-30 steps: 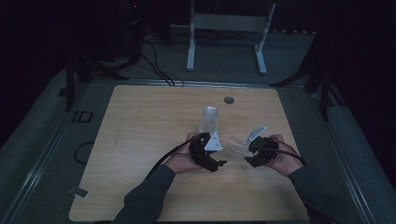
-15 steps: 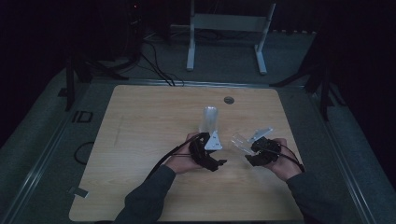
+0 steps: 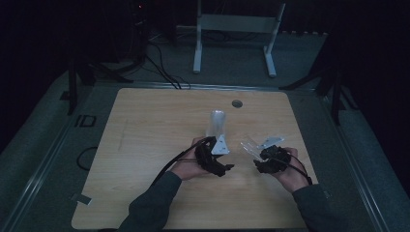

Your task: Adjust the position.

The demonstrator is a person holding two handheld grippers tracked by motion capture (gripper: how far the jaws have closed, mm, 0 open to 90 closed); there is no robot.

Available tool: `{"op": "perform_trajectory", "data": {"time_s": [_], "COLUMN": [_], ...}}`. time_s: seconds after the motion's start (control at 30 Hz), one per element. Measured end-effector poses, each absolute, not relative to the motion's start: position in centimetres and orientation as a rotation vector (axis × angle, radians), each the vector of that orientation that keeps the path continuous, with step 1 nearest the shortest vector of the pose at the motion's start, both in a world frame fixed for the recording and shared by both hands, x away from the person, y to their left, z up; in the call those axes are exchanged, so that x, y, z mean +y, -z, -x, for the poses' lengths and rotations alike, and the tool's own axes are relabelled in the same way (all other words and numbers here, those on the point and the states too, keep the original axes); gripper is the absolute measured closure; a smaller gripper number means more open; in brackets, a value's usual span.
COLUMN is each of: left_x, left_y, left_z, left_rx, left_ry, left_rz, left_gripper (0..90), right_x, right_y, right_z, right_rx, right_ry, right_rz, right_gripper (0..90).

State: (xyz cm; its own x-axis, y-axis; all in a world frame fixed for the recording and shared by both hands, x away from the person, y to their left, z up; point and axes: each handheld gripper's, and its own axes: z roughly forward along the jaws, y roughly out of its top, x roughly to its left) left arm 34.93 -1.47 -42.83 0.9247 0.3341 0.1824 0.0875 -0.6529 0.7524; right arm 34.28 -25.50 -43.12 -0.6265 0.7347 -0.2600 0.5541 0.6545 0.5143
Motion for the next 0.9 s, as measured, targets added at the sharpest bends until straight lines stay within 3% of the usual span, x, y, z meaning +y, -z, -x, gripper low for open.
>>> {"op": "perform_trajectory", "data": {"time_s": [0.9], "left_x": [-1.35], "left_y": [42.59], "left_z": [-35.21], "left_rx": [0.361], "left_ry": [-0.412], "left_rz": [-2.243], "left_gripper": [23.7], "right_x": [-25.95], "right_y": [44.14], "right_z": [-33.3], "right_rx": [2.183], "right_ry": [-0.713], "right_rz": [-1.151], "right_gripper": [41.6]}}
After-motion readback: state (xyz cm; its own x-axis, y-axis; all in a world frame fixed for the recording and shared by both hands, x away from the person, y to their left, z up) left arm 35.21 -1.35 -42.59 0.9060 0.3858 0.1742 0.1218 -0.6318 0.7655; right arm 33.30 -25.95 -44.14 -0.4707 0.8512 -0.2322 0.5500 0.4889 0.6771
